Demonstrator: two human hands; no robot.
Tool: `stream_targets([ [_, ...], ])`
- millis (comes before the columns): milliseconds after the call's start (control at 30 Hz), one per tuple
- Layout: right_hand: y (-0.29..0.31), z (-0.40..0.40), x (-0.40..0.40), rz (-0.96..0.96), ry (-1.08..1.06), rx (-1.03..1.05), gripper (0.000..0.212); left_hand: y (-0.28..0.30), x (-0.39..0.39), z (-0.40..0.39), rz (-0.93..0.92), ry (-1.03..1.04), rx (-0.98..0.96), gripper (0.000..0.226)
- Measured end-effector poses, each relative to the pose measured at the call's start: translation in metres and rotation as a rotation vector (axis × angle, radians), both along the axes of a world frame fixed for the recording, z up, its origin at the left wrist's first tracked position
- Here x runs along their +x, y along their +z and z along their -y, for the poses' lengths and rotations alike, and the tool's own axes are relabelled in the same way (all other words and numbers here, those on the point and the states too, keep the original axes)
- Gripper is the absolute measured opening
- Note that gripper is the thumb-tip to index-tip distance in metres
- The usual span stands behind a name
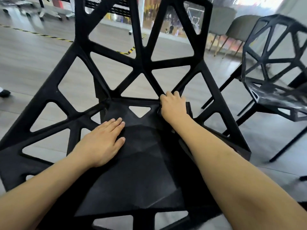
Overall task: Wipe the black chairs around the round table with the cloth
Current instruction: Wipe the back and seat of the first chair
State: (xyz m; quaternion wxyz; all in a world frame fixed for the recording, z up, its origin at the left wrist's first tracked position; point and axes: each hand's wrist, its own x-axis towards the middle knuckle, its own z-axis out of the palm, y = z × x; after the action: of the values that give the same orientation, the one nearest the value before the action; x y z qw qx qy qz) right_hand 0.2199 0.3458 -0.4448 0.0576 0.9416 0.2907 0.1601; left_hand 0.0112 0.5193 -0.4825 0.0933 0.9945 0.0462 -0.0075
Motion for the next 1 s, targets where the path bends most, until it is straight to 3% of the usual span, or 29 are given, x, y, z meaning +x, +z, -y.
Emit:
stream_targets([
  [133,0.003,0.038,-0.016,-0.009,-0.013,-0.040,0.026,0.000,0.001,0.000,-0.006,-0.010,0.013,0.065],
  [267,0.015,0.080,-0.063,0.019,0.050,-0.173,0.023,0.000,0.002,-0.001,-0.026,-0.009,0.022,0.064],
  [500,0.023,0.153,-0.107,0.040,-0.040,-0.076,0.019,0.007,0.000,0.002,-0.052,-0.005,0.007,0.064],
  [633,0.021,0.133,-0.093,0.168,0.021,0.066,0.022,0.023,0.011,0.022,-0.054,0.111,0.051,0.052],
  [700,0.019,0.108,-0.069,0.220,0.127,0.155,0.029,0.026,0.021,0.050,-0.028,0.127,0.051,0.059],
  [867,-0.013,0.063,-0.031,-0.044,0.221,0.015,0.045,0.000,0.041,0.091,-0.007,0.050,-0.010,0.058],
  [1000,-0.016,0.053,-0.010,-0.021,0.281,0.045,0.040,-0.004,0.039,0.088,0.007,0.041,0.017,0.060],
])
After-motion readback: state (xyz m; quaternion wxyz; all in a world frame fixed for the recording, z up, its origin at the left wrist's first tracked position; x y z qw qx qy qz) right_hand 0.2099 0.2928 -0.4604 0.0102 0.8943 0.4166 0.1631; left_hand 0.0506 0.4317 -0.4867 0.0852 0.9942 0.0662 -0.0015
